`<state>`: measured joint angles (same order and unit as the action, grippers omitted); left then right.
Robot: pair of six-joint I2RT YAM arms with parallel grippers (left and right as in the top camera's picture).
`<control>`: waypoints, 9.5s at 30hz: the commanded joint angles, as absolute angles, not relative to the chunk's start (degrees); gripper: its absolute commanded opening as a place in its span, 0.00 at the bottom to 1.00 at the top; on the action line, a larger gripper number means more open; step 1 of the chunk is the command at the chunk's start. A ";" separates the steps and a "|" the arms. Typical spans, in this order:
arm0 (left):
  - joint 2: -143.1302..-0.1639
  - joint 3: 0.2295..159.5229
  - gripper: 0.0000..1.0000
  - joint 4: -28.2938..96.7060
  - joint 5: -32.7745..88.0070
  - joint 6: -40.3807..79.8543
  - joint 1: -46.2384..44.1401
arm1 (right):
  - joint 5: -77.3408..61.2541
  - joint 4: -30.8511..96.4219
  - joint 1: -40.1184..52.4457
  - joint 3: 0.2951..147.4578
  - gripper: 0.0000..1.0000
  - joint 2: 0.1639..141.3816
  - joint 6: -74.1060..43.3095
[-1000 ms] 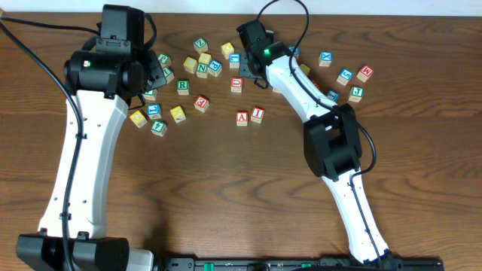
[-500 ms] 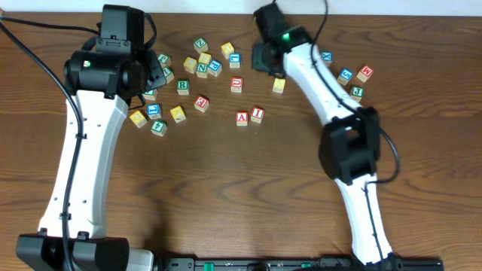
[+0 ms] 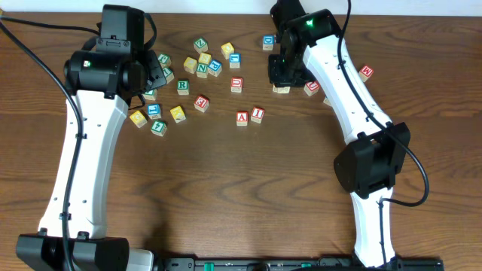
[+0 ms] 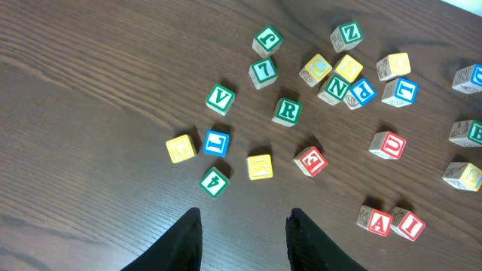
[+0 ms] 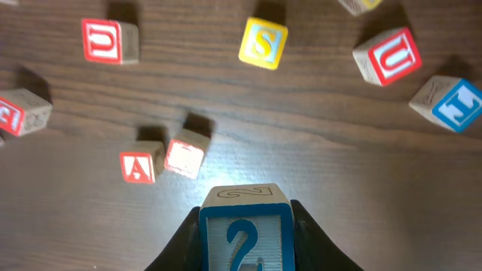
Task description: Spell out AI2
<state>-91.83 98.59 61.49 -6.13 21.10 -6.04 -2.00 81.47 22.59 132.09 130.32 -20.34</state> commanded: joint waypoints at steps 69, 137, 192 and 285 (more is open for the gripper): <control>-92.58 97.93 0.67 60.27 -6.07 20.60 -5.85 | -0.32 53.63 28.73 110.19 0.07 130.54 -22.31; -94.26 97.93 0.67 60.36 -6.04 20.62 -5.85 | -4.58 50.54 28.45 107.55 0.04 128.55 -20.75; -94.26 97.93 0.67 60.36 -6.02 20.62 -5.85 | -1.85 54.39 26.50 99.09 0.05 125.80 -26.30; -94.26 97.93 0.67 60.36 -6.02 20.62 -5.85 | 4.38 54.57 34.92 97.69 0.01 124.16 -28.05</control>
<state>-93.60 98.59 60.20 -5.93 20.91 -6.04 3.31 54.81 34.85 97.97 125.49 -26.98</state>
